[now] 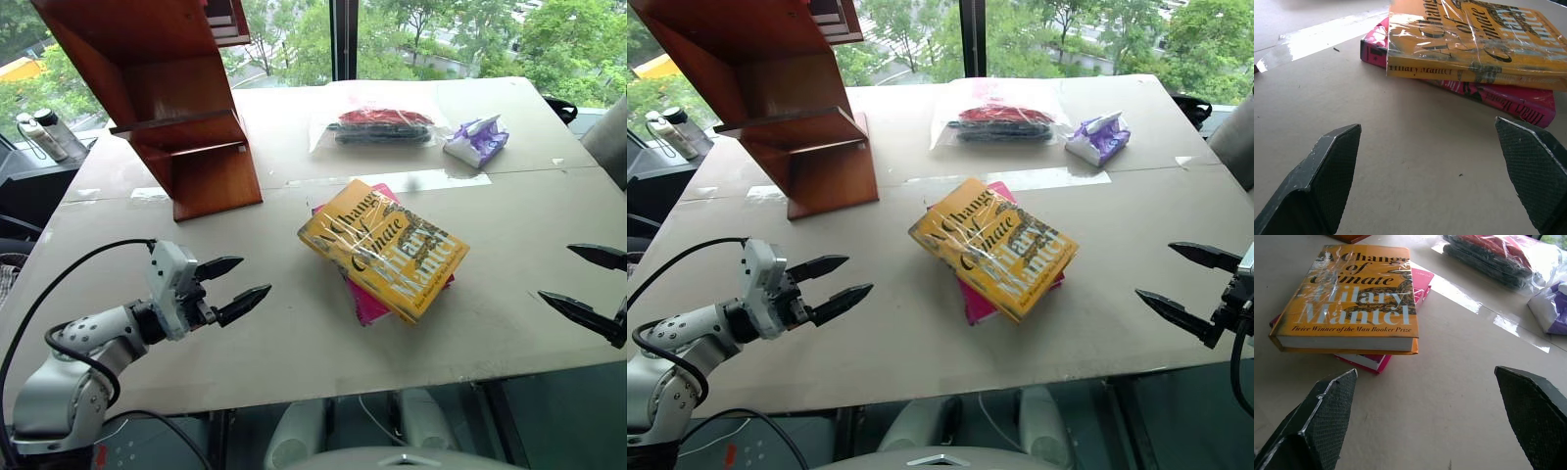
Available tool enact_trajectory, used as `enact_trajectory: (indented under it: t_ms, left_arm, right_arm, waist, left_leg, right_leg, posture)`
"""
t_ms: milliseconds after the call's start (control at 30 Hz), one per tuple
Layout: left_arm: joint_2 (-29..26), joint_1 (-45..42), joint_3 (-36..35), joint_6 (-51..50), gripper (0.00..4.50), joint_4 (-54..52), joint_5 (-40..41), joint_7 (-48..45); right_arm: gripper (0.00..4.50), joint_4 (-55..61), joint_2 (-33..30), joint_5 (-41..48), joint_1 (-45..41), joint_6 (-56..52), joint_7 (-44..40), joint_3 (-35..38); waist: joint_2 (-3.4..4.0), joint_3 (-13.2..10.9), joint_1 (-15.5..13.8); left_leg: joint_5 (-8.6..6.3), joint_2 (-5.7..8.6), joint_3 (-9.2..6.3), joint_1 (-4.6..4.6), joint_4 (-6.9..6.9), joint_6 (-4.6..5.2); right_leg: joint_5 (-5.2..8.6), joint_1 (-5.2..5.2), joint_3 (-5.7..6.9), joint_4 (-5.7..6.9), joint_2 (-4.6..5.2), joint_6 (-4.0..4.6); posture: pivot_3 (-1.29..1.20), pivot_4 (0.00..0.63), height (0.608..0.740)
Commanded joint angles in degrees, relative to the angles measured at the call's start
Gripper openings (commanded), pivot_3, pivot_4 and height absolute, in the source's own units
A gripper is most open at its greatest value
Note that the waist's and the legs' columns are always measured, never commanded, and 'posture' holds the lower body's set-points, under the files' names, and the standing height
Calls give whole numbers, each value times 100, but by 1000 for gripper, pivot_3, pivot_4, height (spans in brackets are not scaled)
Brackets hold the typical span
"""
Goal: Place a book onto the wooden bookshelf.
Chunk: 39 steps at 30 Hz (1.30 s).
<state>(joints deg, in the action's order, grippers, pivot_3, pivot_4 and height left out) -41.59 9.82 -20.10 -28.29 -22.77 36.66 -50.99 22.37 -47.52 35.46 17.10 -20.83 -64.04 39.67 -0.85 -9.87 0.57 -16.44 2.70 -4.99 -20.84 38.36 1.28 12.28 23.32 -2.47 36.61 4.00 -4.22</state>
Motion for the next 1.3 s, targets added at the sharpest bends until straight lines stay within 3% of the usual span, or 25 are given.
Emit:
enact_trajectory:
  t_ms: [33, 200, 300, 400, 500, 667, 833, 1067, 1300]
  left_arm:
    - [-29, -57, -97, 117, 4500, -19, 15, -29]
    - [29, -230, 52, 235, 4500, -81, 21, -142]
    - [50, -159, 37, 515, 4500, -180, 0, -354]
    - [181, -51, -57, 910, 4500, -369, 87, -598]
    - [28, 219, -115, 1092, 4500, -490, 108, -1032]
    - [-62, 581, -431, 936, 4500, -825, 481, -1101]
    - [-27, 1001, -614, 904, 4500, -1181, 575, -1018]
    - [37, 1455, -823, 891, 4500, -1390, 595, -883]
    - [204, 1543, -478, 921, 4500, -1460, 423, -640]
  right_arm:
    - [4471, 180, 32, -23, -172, 80, 298, -24]
    - [4471, 449, 43, -157, -747, -291, 1187, -447]
    - [4471, 701, -363, -274, -956, -955, 1505, -876]
    - [4471, 873, -874, -207, -1898, -1856, 1862, -1723]
    - [4471, 632, -794, -295, -3327, -2745, 2439, -2690]
    - [2335, -66, -262, -798, -5329, -3968, 3132, -4059]
    - [251, -975, -285, -1957, -5951, -3147, 2739, -5575]
    - [119, -1345, -326, -2210, -5983, -2796, 1898, -5897]
    - [119, -1008, 55, -2263, -5905, -2957, 1736, -6037]
  waist:
    - [0, 0, 1]
    - [0, -2, 11]
    - [0, -2, 5]
    - [10, -10, 64]
    - [1, -12, 58]
    - [3, -18, 11]
    - [1, -16, -36]
    - [3, -16, 9]
    - [5, -15, 26]
  left_leg:
    - [0, 0, 0, 0, 0, 0]
    - [0, -1, 1, 1, -1, -1]
    - [0, 0, -1, -8, -6, -1]
    - [-1, 0, 16, -21, -5, 1]
    - [-2, -8, 12, -22, -6, 1]
    - [-2, -10, 4, -48, -11, 1]
    - [6, 3, -18, -120, -6, -14]
    - [-2, 7, -12, -205, -13, -7]
    - [-2, 4, -3, -198, -13, -6]
  right_leg:
    - [0, 0, 0, 0, 0, 0]
    - [0, 2, -1, 0, -1, 0]
    - [-1, 9, 0, -2, 0, 1]
    - [-2, 23, -11, -9, 5, 3]
    - [-2, 26, 5, -13, 6, 5]
    - [-4, 48, 17, -23, 6, 10]
    - [-20, 93, 46, -64, 18, -12]
    - [-21, 178, 45, -71, 25, -14]
    - [-23, 176, 34, -66, 19, -12]
  posture:
    - [0, 150, 740]
    - [0, 150, 740]
    - [0, 150, 740]
    - [0, 150, 740]
    - [0, 150, 740]
    - [0, 150, 740]
    - [0, 150, 740]
    - [0, 150, 740]
    - [0, 150, 740]
